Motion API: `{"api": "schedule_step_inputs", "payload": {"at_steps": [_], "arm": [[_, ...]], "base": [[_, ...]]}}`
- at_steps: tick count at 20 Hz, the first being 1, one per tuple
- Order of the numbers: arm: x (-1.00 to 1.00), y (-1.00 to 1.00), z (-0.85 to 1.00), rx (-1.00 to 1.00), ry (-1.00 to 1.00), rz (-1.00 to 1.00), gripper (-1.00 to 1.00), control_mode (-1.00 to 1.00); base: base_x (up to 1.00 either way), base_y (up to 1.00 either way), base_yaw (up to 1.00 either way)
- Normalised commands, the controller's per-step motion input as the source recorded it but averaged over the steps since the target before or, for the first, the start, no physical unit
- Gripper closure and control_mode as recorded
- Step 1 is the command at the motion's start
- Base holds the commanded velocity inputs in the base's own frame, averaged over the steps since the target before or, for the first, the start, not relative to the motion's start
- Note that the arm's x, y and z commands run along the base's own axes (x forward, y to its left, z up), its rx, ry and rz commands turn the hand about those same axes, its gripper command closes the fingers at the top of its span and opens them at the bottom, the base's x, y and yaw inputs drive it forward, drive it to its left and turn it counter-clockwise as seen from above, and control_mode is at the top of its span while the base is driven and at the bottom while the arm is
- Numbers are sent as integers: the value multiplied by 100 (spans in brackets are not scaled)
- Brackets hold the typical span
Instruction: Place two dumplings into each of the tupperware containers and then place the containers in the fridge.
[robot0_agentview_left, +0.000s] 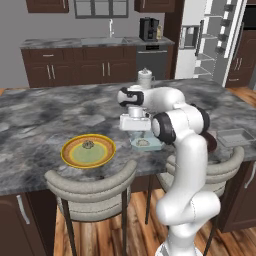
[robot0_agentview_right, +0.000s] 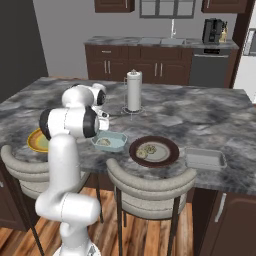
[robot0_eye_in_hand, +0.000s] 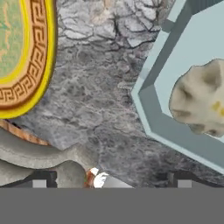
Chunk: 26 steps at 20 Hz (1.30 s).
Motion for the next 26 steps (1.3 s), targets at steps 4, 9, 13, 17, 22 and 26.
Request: {"api": "schedule_step_inputs", "payload": {"at_steps": [4,9,13,17,22,26], "arm": [[3,89,3,0,-12,0,-100,-100],[-6,53,5,-2,-40,-8,-100,-100],[0,64,-1,-10,-34,-19,-100,-100],[0,67,2,-8,-7,-34,-100,-100],[12,44,-5,-1,-1,-15,-100,-100],[25,62,-19,-3,0,-1,-100,-100]], "base": [[0,0,0],[0,0,0],[0,0,0],[0,0,0],[0,0,0],[0,0,0]]}}
